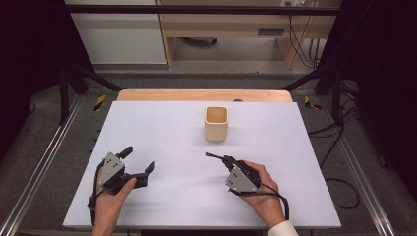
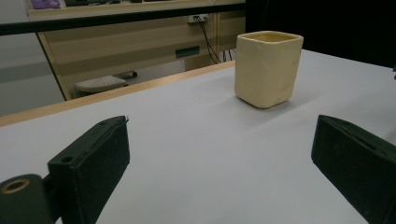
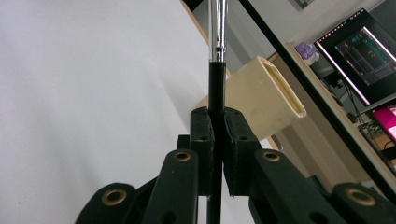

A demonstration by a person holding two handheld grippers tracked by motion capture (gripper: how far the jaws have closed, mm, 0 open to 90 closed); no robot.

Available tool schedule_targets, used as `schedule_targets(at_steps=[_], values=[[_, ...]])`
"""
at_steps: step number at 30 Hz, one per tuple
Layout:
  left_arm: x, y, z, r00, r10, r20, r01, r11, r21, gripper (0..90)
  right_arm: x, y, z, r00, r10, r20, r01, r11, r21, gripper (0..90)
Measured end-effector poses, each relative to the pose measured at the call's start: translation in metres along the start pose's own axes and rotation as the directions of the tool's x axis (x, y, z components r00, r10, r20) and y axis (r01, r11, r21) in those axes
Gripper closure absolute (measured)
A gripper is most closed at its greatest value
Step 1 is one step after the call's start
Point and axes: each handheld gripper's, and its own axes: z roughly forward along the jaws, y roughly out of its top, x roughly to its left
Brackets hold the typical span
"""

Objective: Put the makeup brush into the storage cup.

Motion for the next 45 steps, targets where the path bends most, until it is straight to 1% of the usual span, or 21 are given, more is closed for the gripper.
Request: schedule_targets(at_steps=[4, 6, 8, 11, 13, 16, 17, 21, 25, 29, 31, 35, 36, 37, 39, 41, 43, 44, 45], values=[[0.003, -0.001, -0.002, 1.0000, -0.009, -0.004, 0.009, 0.9999, -0.015, 3.8, -0.003, -0.002, -0.001, 0.9987, 0.051, -0.003, -0.051, 0.999, -0.013, 83.5], [0.004, -0.001, -0.002, 0.9999, -0.014, -0.005, 0.014, 0.9998, -0.017, 3.8, -0.004, -0.003, -0.001, 0.9977, 0.068, 0.000, -0.068, 0.998, -0.017, 83.5], [0.005, -0.002, -0.002, 0.9998, -0.019, -0.007, 0.019, 0.9996, -0.019, 3.8, -0.006, -0.004, -0.001, 0.9971, 0.076, -0.001, -0.076, 0.997, -0.023, 83.5], [0.005, -0.003, -0.002, 0.9998, -0.021, -0.005, 0.020, 0.9996, -0.020, 3.8, -0.008, -0.004, -0.002, 0.9942, 0.108, -0.003, -0.108, 0.994, -0.032, 83.5], [0.005, -0.003, -0.002, 0.9998, -0.019, -0.004, 0.019, 0.9996, -0.022, 3.8, -0.009, -0.005, -0.002, 0.9902, 0.139, -0.004, -0.140, 0.989, -0.042, 83.6], [0.006, -0.003, -0.002, 0.9999, -0.013, -0.003, 0.013, 0.9996, -0.026, 3.7, -0.012, -0.007, -0.002, 0.9821, 0.188, -0.008, -0.188, 0.981, -0.056, 83.5], [0.006, -0.003, -0.002, 0.9999, -0.015, -0.002, 0.015, 0.9995, -0.027, 3.7, -0.013, -0.007, -0.002, 0.9808, 0.195, -0.009, -0.195, 0.979, -0.058, 83.5], [0.008, -0.003, -0.003, 0.9999, -0.015, -0.001, 0.015, 0.9993, -0.034, 3.3, -0.016, -0.009, -0.001, 0.9688, 0.247, -0.016, -0.248, 0.966, -0.069, 83.6], [0.010, -0.004, -0.004, 0.9996, -0.028, 0.000, 0.028, 0.9986, -0.045, 3.1, -0.018, -0.010, 0.000, 0.9579, 0.286, -0.021, -0.287, 0.954, -0.082, 83.6], [0.012, -0.004, -0.005, 0.9995, -0.032, -0.002, 0.032, 0.9981, -0.053, 3.1, -0.021, -0.011, 0.001, 0.9441, 0.328, -0.029, -0.330, 0.940, -0.091, 83.6], [0.013, -0.004, -0.006, 0.9995, -0.033, -0.004, 0.033, 0.9979, -0.056, 3.1, -0.021, -0.011, 0.001, 0.9358, 0.351, -0.033, -0.353, 0.931, -0.097, 83.6], [0.014, -0.005, -0.006, 0.9994, -0.034, -0.010, 0.033, 0.9978, -0.058, 3.0, -0.024, -0.012, 0.001, 0.9246, 0.379, -0.037, -0.381, 0.918, -0.109, 83.6], [0.014, -0.005, -0.006, 0.9994, -0.033, -0.010, 0.032, 0.9978, -0.058, 3.0, -0.025, -0.012, 0.000, 0.9188, 0.393, -0.037, -0.395, 0.912, -0.113, 83.6], [0.014, -0.005, -0.007, 0.9994, -0.032, -0.012, 0.031, 0.9978, -0.058, 3.0, -0.025, -0.012, 0.000, 0.9173, 0.397, -0.037, -0.398, 0.910, -0.115, 83.6], [0.015, -0.005, -0.007, 0.9995, -0.029, -0.015, 0.028, 0.9978, -0.060, 3.0, -0.027, -0.012, 0.000, 0.9089, 0.416, -0.036, -0.417, 0.901, -0.121, 83.6], [0.015, -0.006, -0.008, 0.9993, -0.033, -0.018, 0.032, 0.9974, -0.065, 3.0, -0.029, -0.013, 0.000, 0.9036, 0.427, -0.035, -0.428, 0.895, -0.125, 83.6], [0.016, -0.006, -0.008, 0.9987, -0.046, -0.021, 0.044, 0.9962, -0.075, 3.0, -0.029, -0.013, -0.001, 0.9016, 0.431, -0.031, -0.432, 0.893, -0.124, 83.6], [0.016, -0.006, -0.008, 0.9986, -0.049, -0.021, 0.047, 0.9958, -0.078, 3.0, -0.029, -0.013, -0.001, 0.8991, 0.437, -0.031, -0.437, 0.891, -0.125, 83.5], [0.016, -0.006, -0.008, 0.9988, -0.045, -0.020, 0.043, 0.9959, -0.079, 3.0, -0.030, -0.013, 0.000, 0.8967, 0.442, -0.031, -0.442, 0.888, -0.126, 83.6]])
